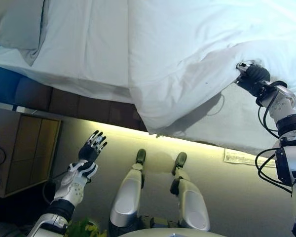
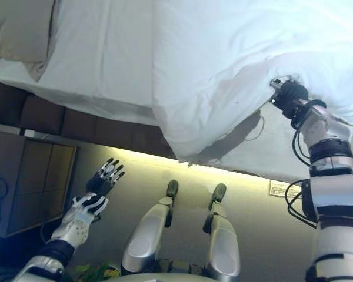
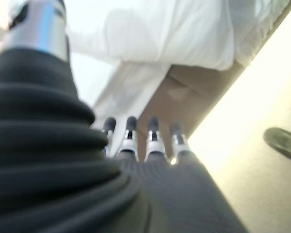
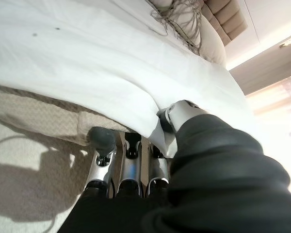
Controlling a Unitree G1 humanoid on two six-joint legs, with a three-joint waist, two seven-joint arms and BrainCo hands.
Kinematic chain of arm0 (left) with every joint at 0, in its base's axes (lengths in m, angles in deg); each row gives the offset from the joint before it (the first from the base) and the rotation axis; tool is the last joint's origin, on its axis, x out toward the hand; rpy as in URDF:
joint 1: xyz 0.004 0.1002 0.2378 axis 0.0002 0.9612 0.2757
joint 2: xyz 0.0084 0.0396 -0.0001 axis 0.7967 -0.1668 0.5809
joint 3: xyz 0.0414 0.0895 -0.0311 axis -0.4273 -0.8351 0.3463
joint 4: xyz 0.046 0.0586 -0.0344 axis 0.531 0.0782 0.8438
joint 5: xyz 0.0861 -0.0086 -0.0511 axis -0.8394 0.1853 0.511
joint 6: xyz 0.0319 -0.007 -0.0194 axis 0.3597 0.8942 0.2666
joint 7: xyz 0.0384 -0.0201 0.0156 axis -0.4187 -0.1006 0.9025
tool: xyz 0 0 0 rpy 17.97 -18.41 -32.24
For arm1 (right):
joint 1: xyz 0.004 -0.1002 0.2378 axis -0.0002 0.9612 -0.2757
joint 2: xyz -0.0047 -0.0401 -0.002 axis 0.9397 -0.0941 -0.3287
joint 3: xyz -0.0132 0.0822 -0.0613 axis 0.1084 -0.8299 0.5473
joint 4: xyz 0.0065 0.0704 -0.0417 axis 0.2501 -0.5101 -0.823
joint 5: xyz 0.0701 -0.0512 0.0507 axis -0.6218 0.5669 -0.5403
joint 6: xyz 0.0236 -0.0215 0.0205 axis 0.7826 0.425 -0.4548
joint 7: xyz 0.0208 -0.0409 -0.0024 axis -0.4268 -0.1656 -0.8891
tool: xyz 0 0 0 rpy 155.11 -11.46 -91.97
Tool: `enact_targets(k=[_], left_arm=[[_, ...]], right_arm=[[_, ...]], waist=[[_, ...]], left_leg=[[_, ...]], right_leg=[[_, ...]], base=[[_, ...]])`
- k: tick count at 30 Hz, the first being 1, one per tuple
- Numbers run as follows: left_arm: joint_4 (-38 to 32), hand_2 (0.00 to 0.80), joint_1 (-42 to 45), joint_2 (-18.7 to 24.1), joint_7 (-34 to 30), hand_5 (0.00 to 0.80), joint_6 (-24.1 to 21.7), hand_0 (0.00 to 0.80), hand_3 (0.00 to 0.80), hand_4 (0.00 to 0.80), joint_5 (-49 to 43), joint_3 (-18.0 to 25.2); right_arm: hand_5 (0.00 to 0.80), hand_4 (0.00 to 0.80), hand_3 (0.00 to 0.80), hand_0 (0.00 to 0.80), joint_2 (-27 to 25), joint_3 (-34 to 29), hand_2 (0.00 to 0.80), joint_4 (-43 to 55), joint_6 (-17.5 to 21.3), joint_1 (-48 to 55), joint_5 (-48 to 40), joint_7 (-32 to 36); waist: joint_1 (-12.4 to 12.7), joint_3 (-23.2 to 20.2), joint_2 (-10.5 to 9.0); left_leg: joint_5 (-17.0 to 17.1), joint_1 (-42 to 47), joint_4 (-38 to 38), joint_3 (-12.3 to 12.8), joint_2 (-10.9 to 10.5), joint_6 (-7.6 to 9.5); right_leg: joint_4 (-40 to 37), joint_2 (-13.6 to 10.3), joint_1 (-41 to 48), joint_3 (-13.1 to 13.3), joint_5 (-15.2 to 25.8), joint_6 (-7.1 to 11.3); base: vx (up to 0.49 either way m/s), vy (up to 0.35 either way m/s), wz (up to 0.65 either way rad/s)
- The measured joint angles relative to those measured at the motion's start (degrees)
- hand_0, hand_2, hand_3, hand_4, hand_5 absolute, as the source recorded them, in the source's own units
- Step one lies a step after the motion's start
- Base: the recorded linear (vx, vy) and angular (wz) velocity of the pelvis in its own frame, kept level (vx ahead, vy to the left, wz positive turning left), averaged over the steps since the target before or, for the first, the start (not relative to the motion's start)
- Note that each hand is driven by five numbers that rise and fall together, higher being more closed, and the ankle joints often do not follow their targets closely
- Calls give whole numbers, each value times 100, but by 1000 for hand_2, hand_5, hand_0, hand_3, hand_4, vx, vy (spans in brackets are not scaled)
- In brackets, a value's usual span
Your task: Make the bed neatly
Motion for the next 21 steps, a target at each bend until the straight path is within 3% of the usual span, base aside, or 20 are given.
enact_targets(k=[8,15,21], left_arm=[[116,0,-954,-112,-643,0,1561,0,0,0,302,-342],[604,0,-1381,-818,-859,0,2694,0,0,0,1377,-419],[941,0,-1419,-1537,-809,0,3347,0,0,0,2535,-403]], right_arm=[[800,800,800,800,571,209,800,3,-20,-49,-99,11],[800,800,800,800,952,442,800,15,-15,-81,-104,-198],[800,800,800,800,1300,469,800,15,-15,-91,-104,-346]], waist=[[-213,-295,-281],[-367,-569,-277],[-481,-710,-345]], left_leg=[[35,302,-253,80,10,4],[62,400,-379,117,30,-6],[86,590,-534,203,91,-45]], right_leg=[[-205,20,241,35,34,16],[-280,53,288,63,35,17],[-367,122,405,150,48,-2]], base=[[-6,12,-4],[13,-18,-3],[15,-73,-8]])
